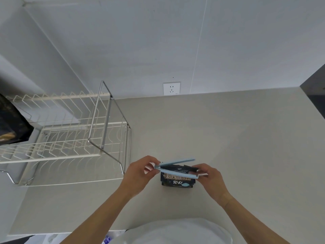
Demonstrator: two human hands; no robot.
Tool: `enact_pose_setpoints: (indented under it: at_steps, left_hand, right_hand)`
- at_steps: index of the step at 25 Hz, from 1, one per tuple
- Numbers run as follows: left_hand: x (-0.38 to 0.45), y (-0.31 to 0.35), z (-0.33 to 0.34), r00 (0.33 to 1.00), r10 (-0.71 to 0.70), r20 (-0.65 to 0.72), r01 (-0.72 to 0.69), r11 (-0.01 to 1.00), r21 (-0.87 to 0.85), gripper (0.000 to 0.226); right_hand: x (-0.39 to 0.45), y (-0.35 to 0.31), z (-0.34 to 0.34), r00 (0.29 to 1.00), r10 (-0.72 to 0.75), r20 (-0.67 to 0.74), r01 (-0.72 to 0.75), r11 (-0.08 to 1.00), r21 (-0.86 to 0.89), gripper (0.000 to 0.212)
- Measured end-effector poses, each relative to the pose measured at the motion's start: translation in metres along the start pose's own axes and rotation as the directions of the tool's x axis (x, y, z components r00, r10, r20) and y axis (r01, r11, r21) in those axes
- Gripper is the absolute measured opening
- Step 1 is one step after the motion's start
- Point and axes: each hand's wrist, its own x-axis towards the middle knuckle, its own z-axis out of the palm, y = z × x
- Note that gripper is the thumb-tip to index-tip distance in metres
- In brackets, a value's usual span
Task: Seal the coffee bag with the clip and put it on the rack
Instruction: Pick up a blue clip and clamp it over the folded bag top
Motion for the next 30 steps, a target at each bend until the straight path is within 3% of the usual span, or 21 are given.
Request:
enact_pose_setpoints:
  at_steps: [8, 15, 18, 27, 30]
  left_hand:
    - [0.000, 0.006, 0.014, 0.999, -0.049, -0.005, 0.048, 0.995, -0.092, 0.030]
    - [0.005, 0.007, 0.025, 0.994, -0.109, -0.021, 0.104, 0.979, -0.177, 0.032]
    - [0.008, 0.008, 0.028, 0.990, -0.136, -0.036, 0.127, 0.974, -0.186, 0.034]
    - [0.015, 0.019, 0.021, 0.989, 0.071, 0.129, -0.085, 0.991, 0.103, 0.030]
    - [0.014, 0.020, 0.022, 0.989, 0.078, 0.125, -0.094, 0.987, 0.127, 0.028]
  right_hand:
    - [-0.002, 0.003, 0.001, 0.996, 0.089, 0.029, -0.093, 0.974, 0.206, 0.016]
    - [-0.002, 0.004, -0.001, 0.990, 0.133, 0.046, -0.140, 0.958, 0.248, 0.024]
    - [0.000, 0.003, -0.002, 0.989, 0.142, 0.038, -0.146, 0.958, 0.245, 0.018]
    - [-0.005, -0.005, -0.007, 0.986, 0.164, -0.017, -0.158, 0.972, 0.173, 0.013]
    - [-0.011, -0.005, -0.017, 0.985, 0.168, 0.037, -0.171, 0.980, 0.104, 0.039]
